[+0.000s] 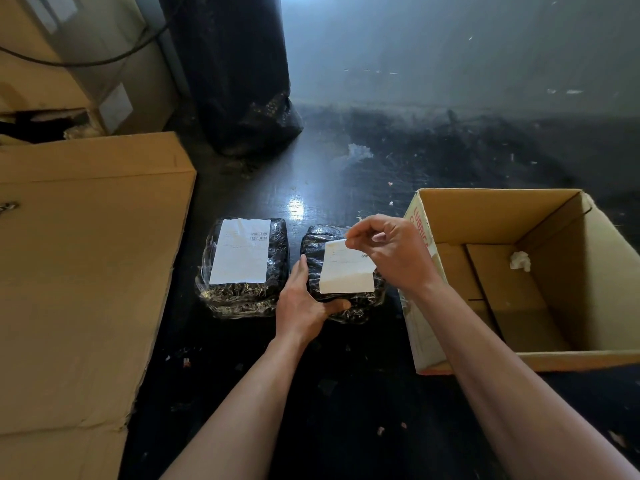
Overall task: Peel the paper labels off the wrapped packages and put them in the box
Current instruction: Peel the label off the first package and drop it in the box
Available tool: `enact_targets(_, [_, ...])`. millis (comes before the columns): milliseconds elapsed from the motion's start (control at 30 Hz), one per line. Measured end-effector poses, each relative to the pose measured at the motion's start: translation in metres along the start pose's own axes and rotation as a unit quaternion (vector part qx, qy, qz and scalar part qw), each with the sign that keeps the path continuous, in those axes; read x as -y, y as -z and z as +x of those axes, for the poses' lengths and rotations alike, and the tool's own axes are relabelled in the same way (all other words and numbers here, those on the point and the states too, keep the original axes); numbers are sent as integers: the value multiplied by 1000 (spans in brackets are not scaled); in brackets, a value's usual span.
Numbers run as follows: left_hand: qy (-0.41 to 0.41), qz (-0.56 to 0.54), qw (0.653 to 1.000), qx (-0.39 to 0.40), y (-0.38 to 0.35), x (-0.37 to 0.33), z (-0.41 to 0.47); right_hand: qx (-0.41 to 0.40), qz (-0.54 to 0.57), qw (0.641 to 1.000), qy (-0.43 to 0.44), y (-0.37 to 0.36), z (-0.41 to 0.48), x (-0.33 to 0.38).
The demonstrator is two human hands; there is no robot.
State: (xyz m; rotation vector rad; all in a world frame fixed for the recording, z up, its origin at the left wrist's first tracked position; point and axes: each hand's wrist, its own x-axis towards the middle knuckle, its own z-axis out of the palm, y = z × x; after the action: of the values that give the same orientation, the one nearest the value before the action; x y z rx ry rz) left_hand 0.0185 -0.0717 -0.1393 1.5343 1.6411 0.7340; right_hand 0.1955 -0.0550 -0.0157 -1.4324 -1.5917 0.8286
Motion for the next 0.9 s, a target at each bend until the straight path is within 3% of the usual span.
enact_targets(900, [-1, 33, 999, 17, 3, -4, -1, -57, 2, 998, -22, 7, -30, 29])
